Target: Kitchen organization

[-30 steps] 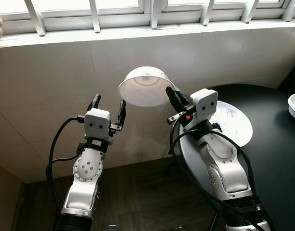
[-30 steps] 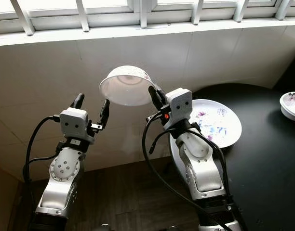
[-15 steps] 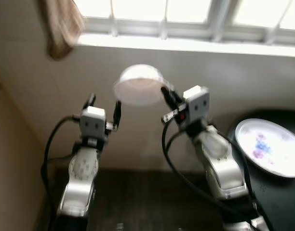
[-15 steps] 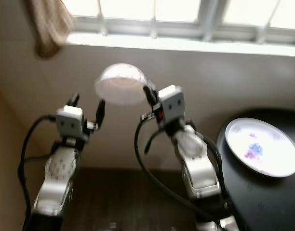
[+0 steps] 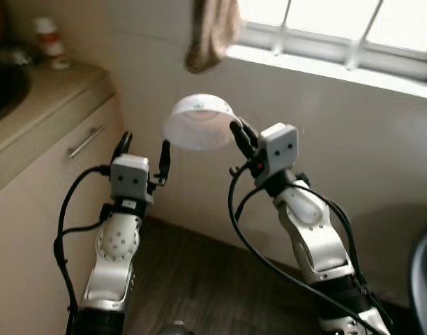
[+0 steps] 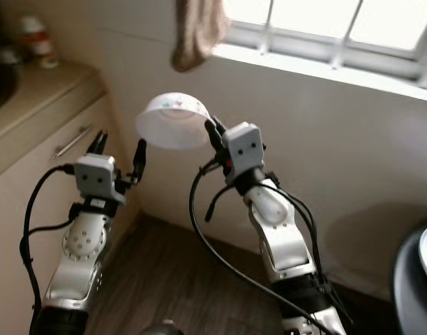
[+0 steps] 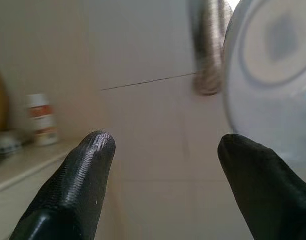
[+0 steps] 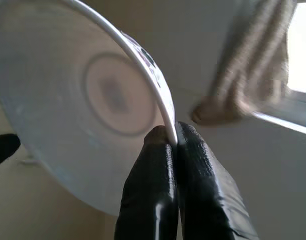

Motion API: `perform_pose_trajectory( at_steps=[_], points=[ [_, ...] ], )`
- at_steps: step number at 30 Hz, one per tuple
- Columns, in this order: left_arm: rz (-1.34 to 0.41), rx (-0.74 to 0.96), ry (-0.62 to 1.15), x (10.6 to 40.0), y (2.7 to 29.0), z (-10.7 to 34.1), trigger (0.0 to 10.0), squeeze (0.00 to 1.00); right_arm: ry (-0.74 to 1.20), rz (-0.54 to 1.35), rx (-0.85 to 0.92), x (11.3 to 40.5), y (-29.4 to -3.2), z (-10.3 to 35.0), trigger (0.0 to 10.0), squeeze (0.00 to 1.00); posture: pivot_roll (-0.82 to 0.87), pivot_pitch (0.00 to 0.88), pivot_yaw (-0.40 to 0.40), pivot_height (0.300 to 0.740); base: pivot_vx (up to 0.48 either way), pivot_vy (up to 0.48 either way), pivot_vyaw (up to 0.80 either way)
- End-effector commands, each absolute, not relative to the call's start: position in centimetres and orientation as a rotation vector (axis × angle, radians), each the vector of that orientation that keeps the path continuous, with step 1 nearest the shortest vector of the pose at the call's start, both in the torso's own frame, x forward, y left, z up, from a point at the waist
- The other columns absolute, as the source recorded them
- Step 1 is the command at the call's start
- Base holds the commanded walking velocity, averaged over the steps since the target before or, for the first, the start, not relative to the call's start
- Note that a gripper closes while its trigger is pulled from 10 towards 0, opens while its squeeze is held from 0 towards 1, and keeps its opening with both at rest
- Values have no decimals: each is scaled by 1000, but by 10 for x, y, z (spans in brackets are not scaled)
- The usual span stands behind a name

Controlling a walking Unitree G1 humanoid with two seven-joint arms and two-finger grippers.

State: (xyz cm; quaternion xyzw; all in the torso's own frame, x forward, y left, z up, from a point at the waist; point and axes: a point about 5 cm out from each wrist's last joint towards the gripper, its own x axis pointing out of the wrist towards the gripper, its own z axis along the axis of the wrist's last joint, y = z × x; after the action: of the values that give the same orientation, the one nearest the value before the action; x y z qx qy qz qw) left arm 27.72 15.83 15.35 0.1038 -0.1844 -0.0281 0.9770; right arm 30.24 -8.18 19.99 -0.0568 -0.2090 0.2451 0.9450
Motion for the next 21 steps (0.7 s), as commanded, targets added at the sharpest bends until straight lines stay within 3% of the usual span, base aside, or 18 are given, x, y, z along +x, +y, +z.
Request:
perform_pose_trajectory(
  at_steps=[1, 21],
  points=[
    [-67, 208, -369, 279, 152, 153, 10000, 0, -447, 490, -141, 304, -86, 203, 0, 0, 57, 0, -61, 740, 0, 0, 800],
    [-53, 214, -387, 279, 153, 155, 10000, 0, -532, 516, -188, 312, -72, 216, 0, 0, 65, 0, -66, 740, 0, 0, 800]
  ],
)
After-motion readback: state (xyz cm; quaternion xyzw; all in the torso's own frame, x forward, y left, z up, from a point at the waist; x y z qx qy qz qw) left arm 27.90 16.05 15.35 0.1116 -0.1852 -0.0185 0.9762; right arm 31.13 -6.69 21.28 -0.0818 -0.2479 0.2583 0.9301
